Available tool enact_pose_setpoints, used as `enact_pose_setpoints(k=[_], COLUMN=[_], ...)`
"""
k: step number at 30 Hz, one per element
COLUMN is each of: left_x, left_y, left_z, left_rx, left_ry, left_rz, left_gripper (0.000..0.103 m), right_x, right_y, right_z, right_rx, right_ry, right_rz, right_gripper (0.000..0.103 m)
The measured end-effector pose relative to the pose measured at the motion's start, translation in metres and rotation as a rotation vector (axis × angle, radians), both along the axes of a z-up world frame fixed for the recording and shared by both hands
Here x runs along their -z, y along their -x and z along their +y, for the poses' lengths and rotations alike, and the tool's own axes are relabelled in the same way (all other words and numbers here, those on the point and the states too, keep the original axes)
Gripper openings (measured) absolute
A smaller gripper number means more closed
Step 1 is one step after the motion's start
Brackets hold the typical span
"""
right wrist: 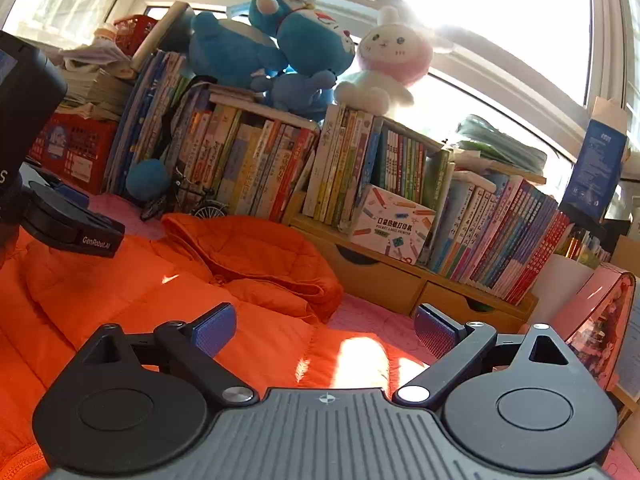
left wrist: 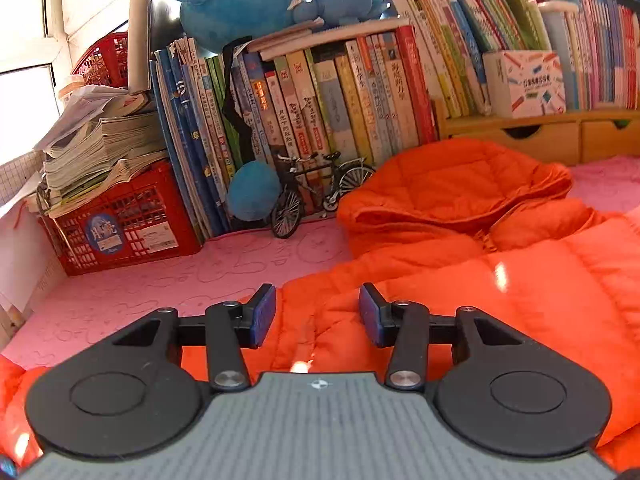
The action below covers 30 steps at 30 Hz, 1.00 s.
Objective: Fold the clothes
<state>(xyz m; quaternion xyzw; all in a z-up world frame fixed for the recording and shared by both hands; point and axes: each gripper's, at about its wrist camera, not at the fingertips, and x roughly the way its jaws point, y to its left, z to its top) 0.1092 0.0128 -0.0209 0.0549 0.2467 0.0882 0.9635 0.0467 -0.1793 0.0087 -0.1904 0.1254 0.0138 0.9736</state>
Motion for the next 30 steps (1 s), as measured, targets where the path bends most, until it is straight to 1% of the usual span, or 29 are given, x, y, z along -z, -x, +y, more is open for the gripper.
enact_pose_setpoints(k=[2, 5, 7, 9, 11, 12, 14, 16, 18, 20, 21, 23, 25, 27, 28, 29, 30], left_x=[0.013, 0.032, 0.033, 0.035, 0.036, 0.036, 0.037, 0.037, 0.037, 0.037, 0.037, 0.036, 0.036, 0.036, 0.036, 0.036, 0.036], left_y=[-0.009, -0.022, -0.023, -0.023, -0.024, -0.024, -0.025, -0.025, -0.025, -0.026, -0.026, -0.026, -0.026, -0.026, -0.027, -0.026, -0.026], left_z=[0.000, 0.000, -0.005, -0.012, -0.017, -0.018, -0.020, -0.022, -0.024, -0.025, -0.025, -0.023, -0.023, -0.024, -0.024, -0.024, -0.024], left_rx=[-0.011, -0.028, -0.029, -0.030, -0.025, -0.021, -0.013, -0.005, -0.002, 0.001, 0.003, 0.006, 0.007, 0.008, 0.007, 0.007, 0.008], left_ry=[-0.036, -0.089, -0.126, -0.173, -0.201, -0.208, -0.221, -0.238, -0.249, -0.260, -0.256, -0.247, -0.246, -0.250, -0.251, -0.251, -0.250], left_rz=[0.040, 0.099, 0.111, 0.119, 0.124, 0.125, 0.126, 0.125, 0.123, 0.121, 0.121, 0.122, 0.123, 0.125, 0.126, 0.127, 0.127], left_gripper=[0.050, 0.054, 0.054, 0.054, 0.054, 0.054, 0.054, 0.055, 0.058, 0.059, 0.059, 0.060, 0.060, 0.059, 0.059, 0.058, 0.058], right_x=[0.007, 0.019, 0.028, 0.036, 0.042, 0.044, 0.053, 0.057, 0.060, 0.067, 0.071, 0.075, 0.077, 0.076, 0.074, 0.071, 0.064], right_y=[-0.014, -0.038, -0.056, -0.068, -0.076, -0.079, -0.085, -0.090, -0.094, -0.093, -0.092, -0.092, -0.093, -0.092, -0.091, -0.090, -0.085], right_z=[0.023, 0.057, 0.073, 0.074, 0.061, 0.051, 0.023, -0.010, -0.043, -0.066, -0.078, -0.102, -0.123, -0.139, -0.146, -0.151, -0.149], right_rx=[-0.034, -0.085, -0.090, -0.058, -0.005, 0.044, 0.132, 0.225, 0.303, 0.377, 0.410, 0.455, 0.523, 0.578, 0.601, 0.621, 0.623], right_ry=[0.070, 0.101, 0.104, 0.119, 0.119, 0.133, 0.177, 0.177, 0.150, 0.196, 0.227, 0.220, 0.216, 0.214, 0.209, 0.204, 0.201], right_rz=[-0.003, 0.015, 0.053, 0.081, 0.113, 0.126, 0.141, 0.161, 0.197, 0.192, 0.187, 0.206, 0.222, 0.241, 0.252, 0.259, 0.228], right_gripper=[0.096, 0.094, 0.094, 0.094, 0.094, 0.094, 0.094, 0.094, 0.094, 0.094, 0.094, 0.094, 0.094, 0.093, 0.088, 0.079, 0.078])
